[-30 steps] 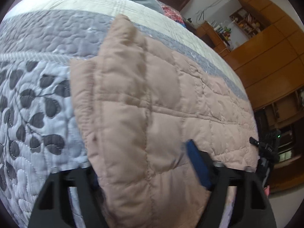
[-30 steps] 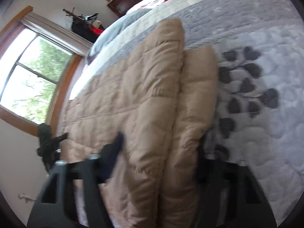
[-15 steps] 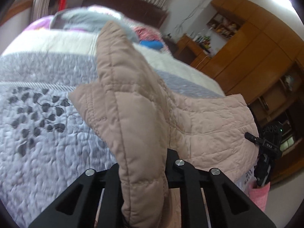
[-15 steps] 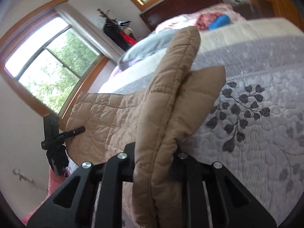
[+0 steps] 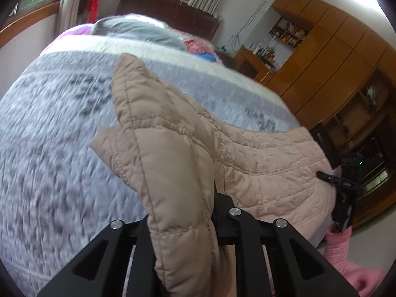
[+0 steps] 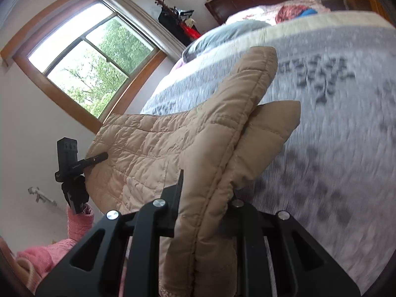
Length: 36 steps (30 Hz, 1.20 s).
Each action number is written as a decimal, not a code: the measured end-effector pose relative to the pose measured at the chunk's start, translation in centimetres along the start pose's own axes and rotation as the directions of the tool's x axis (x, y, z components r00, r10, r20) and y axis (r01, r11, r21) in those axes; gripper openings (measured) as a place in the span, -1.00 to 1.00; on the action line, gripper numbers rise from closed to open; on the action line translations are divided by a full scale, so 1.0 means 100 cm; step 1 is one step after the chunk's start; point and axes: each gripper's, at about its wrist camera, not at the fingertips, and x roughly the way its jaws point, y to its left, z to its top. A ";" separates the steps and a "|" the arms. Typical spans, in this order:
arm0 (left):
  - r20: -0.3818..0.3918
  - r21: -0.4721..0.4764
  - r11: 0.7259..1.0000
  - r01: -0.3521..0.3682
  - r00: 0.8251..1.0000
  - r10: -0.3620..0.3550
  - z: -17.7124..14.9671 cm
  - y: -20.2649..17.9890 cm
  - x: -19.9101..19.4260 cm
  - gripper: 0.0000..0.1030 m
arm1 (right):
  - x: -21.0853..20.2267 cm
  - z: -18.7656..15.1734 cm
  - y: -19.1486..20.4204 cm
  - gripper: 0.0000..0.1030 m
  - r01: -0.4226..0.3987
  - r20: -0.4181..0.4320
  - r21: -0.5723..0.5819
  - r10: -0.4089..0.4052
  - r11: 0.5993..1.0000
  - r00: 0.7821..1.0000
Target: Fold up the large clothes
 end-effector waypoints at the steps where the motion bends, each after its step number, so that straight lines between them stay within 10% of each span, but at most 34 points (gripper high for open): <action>1: -0.013 -0.006 1.000 -0.018 1.000 0.018 -0.011 0.006 0.006 -0.70 | 0.002 -0.007 -0.001 -0.65 0.006 -0.006 0.008 -0.006 1.000 1.000; 17: -0.051 -0.062 0.990 -0.124 0.991 0.121 -0.074 0.051 0.069 -0.16 | 0.049 -0.053 -0.074 -0.46 -0.029 -0.066 0.216 0.044 0.976 0.997; 25: 0.013 -0.099 0.959 -0.267 0.963 0.269 -0.064 0.036 0.021 -0.07 | 0.001 -0.050 -0.036 -0.08 0.273 -0.010 0.070 -0.273 0.960 0.962; 31: 0.210 -0.052 0.865 -0.499 0.841 0.498 -0.062 -0.003 -0.028 -0.10 | -0.035 -0.062 0.025 -0.24 0.416 0.091 -0.093 -0.408 0.905 0.908; 36: 0.199 0.049 0.901 -0.431 0.888 0.414 -0.071 -0.051 -0.018 -0.10 | -0.017 -0.076 0.057 -0.49 0.399 0.022 -0.194 -0.403 0.896 0.915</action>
